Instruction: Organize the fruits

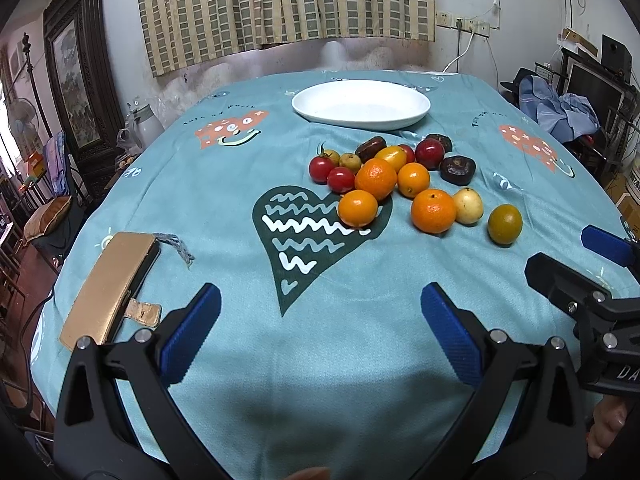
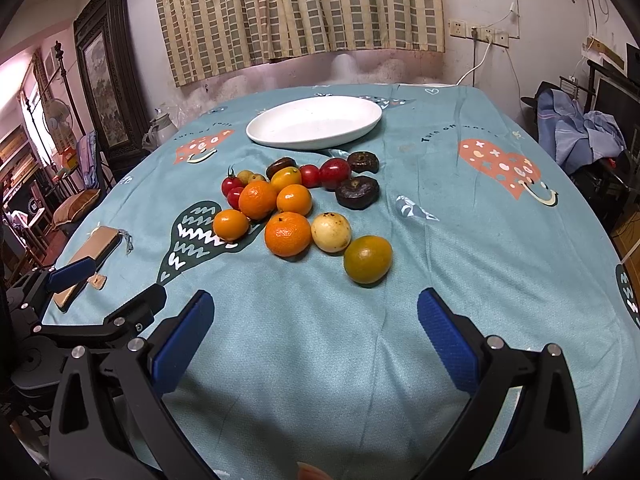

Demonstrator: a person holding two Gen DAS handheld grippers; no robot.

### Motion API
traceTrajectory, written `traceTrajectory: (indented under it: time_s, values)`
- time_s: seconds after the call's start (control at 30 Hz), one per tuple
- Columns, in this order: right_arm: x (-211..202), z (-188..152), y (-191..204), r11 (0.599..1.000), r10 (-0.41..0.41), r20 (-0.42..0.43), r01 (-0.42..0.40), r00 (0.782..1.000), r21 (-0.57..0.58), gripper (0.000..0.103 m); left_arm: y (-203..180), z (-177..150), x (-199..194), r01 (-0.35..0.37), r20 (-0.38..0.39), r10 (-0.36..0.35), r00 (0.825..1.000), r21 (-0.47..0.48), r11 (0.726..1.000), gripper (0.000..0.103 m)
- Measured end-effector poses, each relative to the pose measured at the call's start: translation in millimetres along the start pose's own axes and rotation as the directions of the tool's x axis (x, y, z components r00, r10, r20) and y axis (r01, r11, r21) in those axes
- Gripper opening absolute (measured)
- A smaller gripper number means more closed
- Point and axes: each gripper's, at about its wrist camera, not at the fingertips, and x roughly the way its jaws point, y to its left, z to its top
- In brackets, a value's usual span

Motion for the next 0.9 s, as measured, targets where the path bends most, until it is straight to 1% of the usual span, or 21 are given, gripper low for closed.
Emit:
traceTrajectory:
  time_s: [0.27, 0.9]
  values:
    - [1.4, -2.3, -0.2, 1.0, 0.004, -0.003, -0.004, 1.0, 0.004, 0.102, -1.9, -1.9, 4.3, -0.004, -0.014, 0.004, 1.0, 0.004, 1.0, 0.101]
    - [0.8, -0.9, -1.8, 1.0, 0.007, -0.005, -0.007, 1.0, 0.007, 0.102, -1.5, -0.6, 4.2, -0.002, -0.014, 0.002, 1.0, -0.001, 1.0, 0.101]
